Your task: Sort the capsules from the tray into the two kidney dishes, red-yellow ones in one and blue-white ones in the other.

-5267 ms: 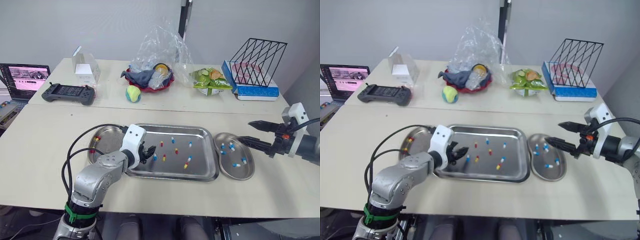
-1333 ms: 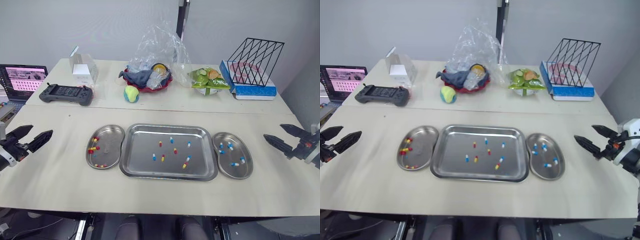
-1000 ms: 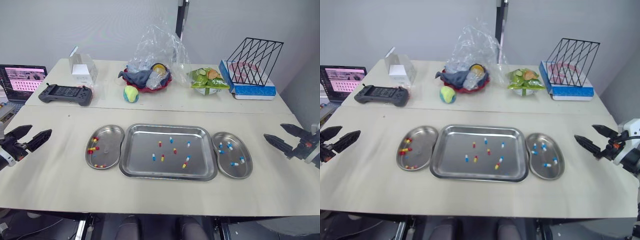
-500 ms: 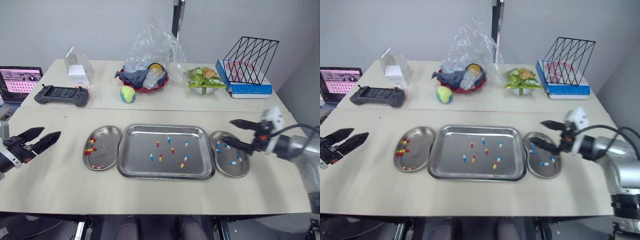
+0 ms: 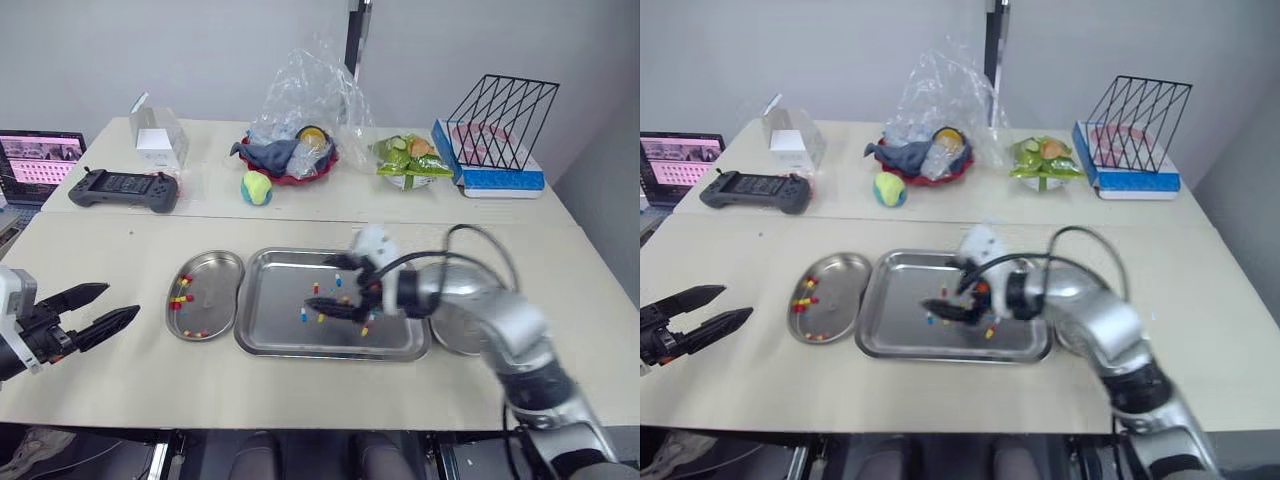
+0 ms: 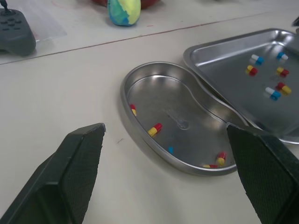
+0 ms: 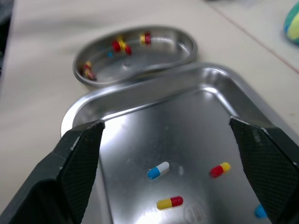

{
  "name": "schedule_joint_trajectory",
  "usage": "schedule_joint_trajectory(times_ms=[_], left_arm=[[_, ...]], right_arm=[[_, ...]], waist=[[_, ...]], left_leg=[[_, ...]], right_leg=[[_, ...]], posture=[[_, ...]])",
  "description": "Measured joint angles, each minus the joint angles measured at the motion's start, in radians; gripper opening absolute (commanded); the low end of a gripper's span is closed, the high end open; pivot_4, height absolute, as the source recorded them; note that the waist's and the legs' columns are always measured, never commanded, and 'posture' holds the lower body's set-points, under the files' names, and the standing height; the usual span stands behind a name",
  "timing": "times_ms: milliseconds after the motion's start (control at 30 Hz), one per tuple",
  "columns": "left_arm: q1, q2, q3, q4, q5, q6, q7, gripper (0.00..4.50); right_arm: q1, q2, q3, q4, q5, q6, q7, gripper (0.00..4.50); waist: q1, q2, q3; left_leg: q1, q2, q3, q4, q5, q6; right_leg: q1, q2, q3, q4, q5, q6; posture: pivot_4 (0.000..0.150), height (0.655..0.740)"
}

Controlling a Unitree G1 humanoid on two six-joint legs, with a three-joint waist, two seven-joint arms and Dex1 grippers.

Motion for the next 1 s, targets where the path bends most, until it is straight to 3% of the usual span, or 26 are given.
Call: schedule_joint_trajectory(times_ms=[267, 467, 700, 1000], left_arm=[[0.109, -0.039, 0.045, -0.058, 0.013, -0.093, -0.029, 4.31], [0.119, -0.039, 0.045, -0.075, 0.011, -0.108, -0.029, 4.31], [0.12, -0.039, 0.045, -0.072, -0.002, -0.105, -0.046, 4.5], [0.103, -0.034, 0.045, -0.058, -0.017, -0.093, -0.056, 4.5]], right_arm=[[-0.041, 0.104, 0.057, 0.087, -0.08, 0.076, -0.064, 4.5], [-0.033, 0.108, 0.08, 0.105, -0.121, 0.115, -0.077, 4.5], [-0.013, 0.107, 0.08, 0.113, -0.148, 0.167, -0.096, 2.33], [0.005, 0.119, 0.08, 0.103, -0.162, 0.172, -0.097, 2.33]], waist=[[0.005, -0.001, -0.001], [0.003, -0.001, -0.001], [0.002, -0.001, -0.001], [0.002, -0.001, -0.001]], left_leg=[[0.001, 0.0, 0.0, 0.0, 0.0, 0.0], [0.001, 0.0, 0.0, 0.0, 0.0, 0.0], [0.001, 0.0, 0.0, 0.0, 0.0, 0.0], [0.001, 0.0, 0.0, 0.0, 0.0, 0.0]], right_leg=[[0.001, 0.0, -0.001, 0.0, 0.0, 0.0], [0.001, 0.0, -0.001, 0.0, 0.0, 0.0], [0.001, 0.0, -0.001, 0.0, 0.0, 0.0], [0.001, 0.0, -0.001, 0.0, 0.0, 0.0]], posture=[[0.15, 0.7334], [0.15, 0.7334], [0.15, 0.7334], [0.15, 0.7334]])
